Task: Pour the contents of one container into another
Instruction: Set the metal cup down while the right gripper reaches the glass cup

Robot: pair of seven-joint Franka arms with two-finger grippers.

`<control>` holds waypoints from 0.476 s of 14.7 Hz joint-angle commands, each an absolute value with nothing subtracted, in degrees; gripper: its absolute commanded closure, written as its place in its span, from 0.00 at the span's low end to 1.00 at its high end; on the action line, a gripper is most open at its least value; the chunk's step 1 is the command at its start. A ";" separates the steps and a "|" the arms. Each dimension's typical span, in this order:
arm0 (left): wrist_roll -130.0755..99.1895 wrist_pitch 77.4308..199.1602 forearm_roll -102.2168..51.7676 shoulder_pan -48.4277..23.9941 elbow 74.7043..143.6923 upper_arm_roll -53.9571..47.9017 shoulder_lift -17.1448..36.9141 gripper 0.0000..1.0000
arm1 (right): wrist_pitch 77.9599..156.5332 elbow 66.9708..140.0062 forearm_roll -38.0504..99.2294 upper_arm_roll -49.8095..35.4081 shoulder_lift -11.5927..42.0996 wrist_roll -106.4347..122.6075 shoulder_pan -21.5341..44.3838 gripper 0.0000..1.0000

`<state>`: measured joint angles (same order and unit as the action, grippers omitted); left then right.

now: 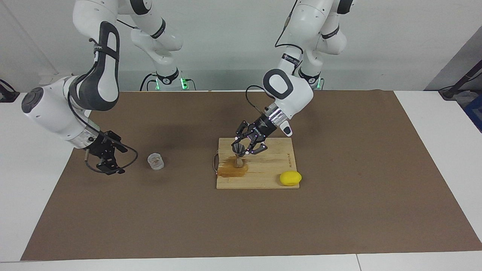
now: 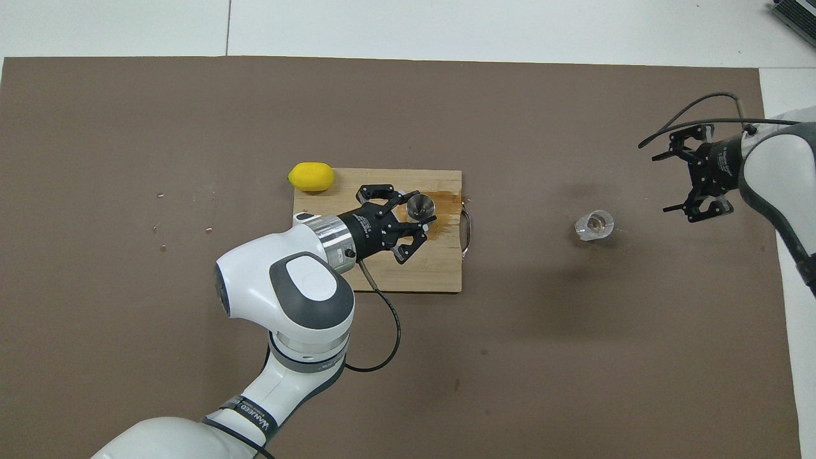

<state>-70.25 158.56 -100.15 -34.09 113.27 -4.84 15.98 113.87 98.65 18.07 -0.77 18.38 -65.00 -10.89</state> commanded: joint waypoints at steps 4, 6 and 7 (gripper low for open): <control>-68.91 159.96 -101.78 -34.80 111.53 -4.57 17.23 1.00 | 117.25 101.69 24.43 -1.41 21.88 -63.21 -12.74 0.04; -68.21 159.96 -102.56 -35.15 111.88 -4.57 17.23 1.00 | 117.33 104.66 27.49 -1.41 21.97 -60.13 -12.74 0.04; -67.77 159.96 -102.74 -35.24 111.97 -4.57 17.14 1.00 | 117.42 106.07 29.51 -1.32 21.89 -57.33 -12.83 0.04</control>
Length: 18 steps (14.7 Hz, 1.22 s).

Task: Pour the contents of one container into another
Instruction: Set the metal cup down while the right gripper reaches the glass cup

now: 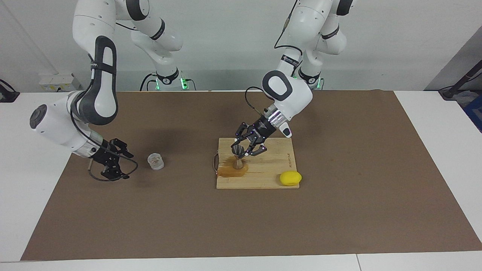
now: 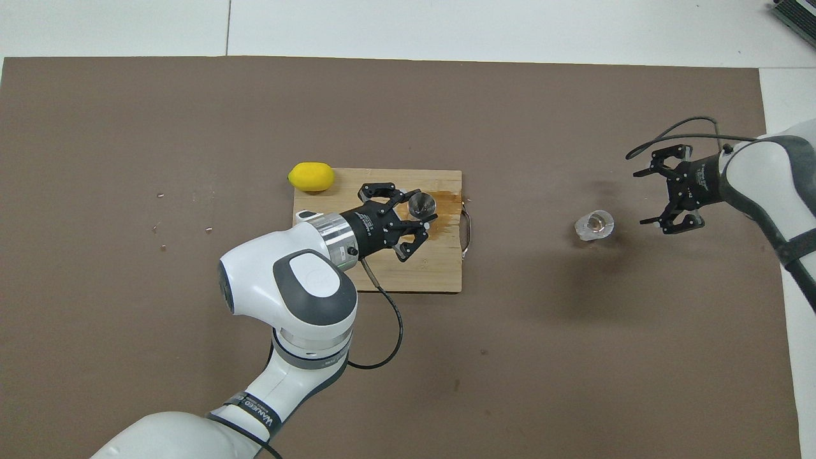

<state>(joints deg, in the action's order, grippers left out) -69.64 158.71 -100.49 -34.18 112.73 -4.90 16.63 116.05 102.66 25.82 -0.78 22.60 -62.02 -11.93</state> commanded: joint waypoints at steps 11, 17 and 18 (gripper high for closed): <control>-66.80 159.79 -102.48 -35.42 112.06 -4.48 17.05 0.00 | 117.25 110.13 39.89 -1.49 23.46 -45.81 -13.88 0.03; -66.27 157.60 -101.95 -35.25 112.41 -4.48 14.95 0.00 | 116.19 111.70 46.75 -1.49 24.35 -42.19 -13.80 0.03; -66.18 156.46 -101.87 -34.98 112.50 -4.40 14.25 0.00 | 116.19 112.14 47.54 -1.49 24.17 -42.10 -13.80 0.03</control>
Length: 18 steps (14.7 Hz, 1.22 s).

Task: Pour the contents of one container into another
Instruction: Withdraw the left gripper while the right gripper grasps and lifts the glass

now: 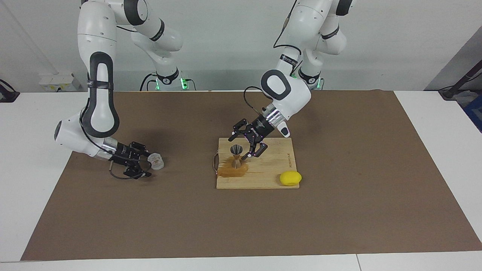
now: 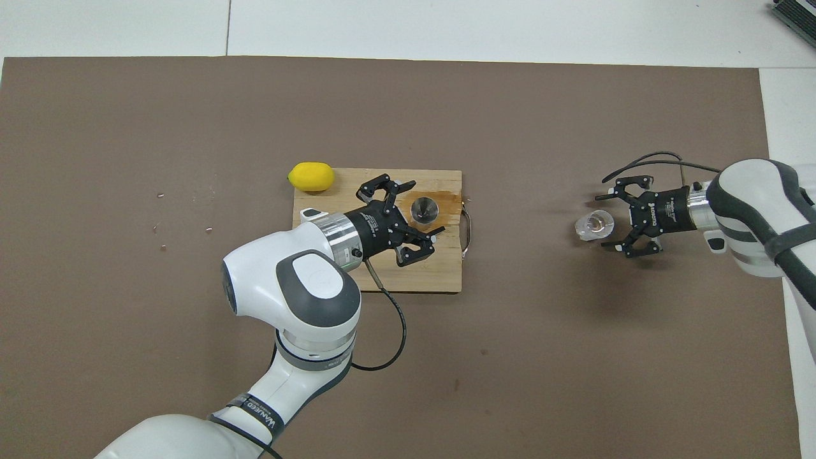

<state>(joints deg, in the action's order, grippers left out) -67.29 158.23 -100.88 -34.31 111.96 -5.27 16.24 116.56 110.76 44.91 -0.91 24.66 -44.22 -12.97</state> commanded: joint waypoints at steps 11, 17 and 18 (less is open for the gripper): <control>-66.53 128.61 -66.23 -22.34 107.24 -3.87 12.74 0.00 | 115.14 112.24 49.57 -1.49 23.91 -44.12 -13.01 0.37; -66.01 120.15 -38.00 -17.23 101.08 -3.87 11.35 0.00 | 115.22 111.62 51.33 -1.32 22.94 -44.99 -12.75 0.95; -65.92 119.45 -36.49 -16.88 101.07 -3.78 10.64 0.00 | 115.57 111.36 51.33 -1.32 22.50 -46.48 -12.57 0.95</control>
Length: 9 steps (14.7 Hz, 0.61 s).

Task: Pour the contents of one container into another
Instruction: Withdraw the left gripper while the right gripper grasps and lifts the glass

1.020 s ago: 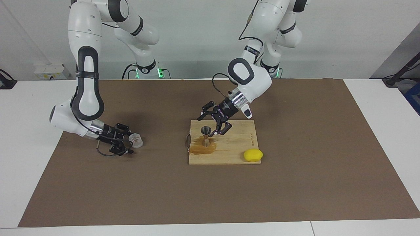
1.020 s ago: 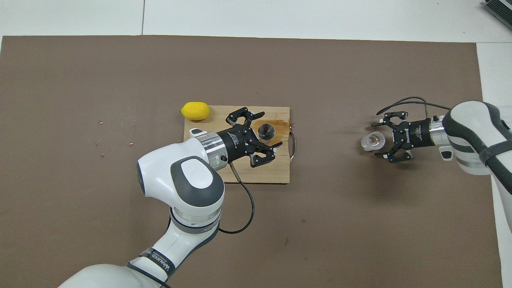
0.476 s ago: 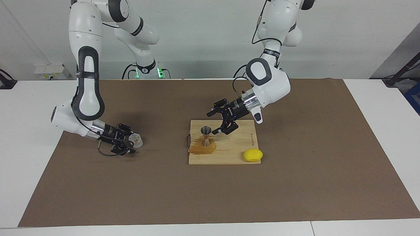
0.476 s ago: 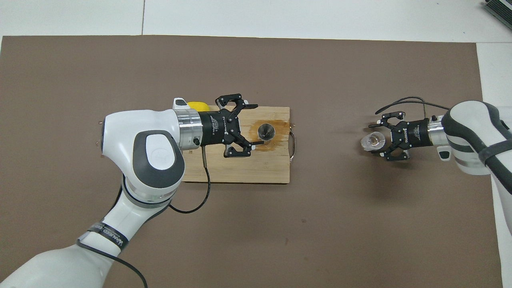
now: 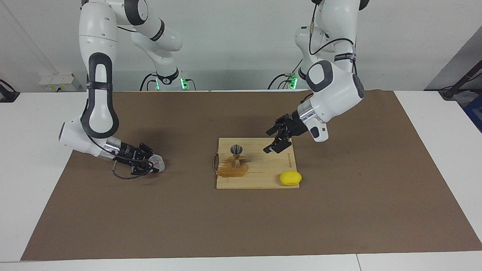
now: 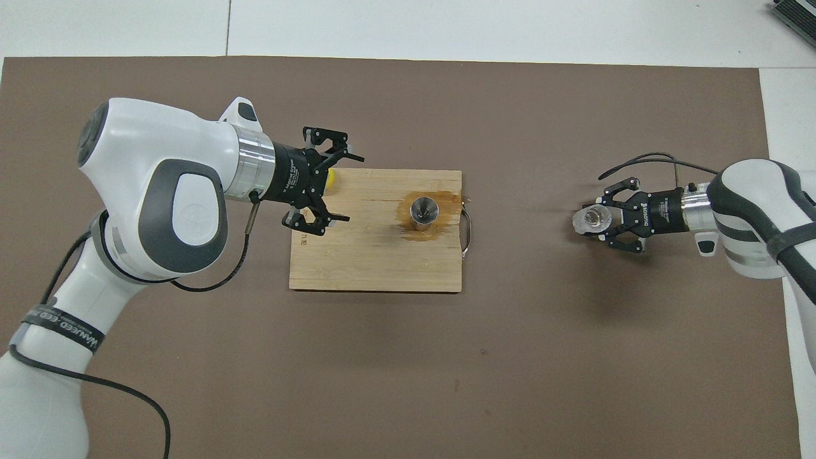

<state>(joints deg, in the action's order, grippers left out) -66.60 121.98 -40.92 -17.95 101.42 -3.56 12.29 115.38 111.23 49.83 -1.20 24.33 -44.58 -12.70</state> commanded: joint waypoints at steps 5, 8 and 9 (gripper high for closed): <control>-58.73 119.27 -22.60 -13.71 98.36 -3.78 10.20 0.00 | 118.99 110.04 50.45 -1.23 19.61 -57.46 -5.90 1.00; -47.78 115.16 -17.50 -10.21 95.82 -3.78 10.19 0.00 | 120.41 107.85 48.97 -1.14 19.42 -63.87 -1.33 1.00; -41.81 113.14 -16.10 -9.33 95.37 -3.69 10.02 0.00 | 120.76 106.19 46.78 -1.14 19.68 -66.85 0.68 1.00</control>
<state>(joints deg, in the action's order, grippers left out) -50.35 117.81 -19.08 -11.61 97.23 -3.46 10.48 120.12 108.43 49.36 -1.23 19.76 -62.25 -1.55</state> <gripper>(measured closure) 0.000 0.493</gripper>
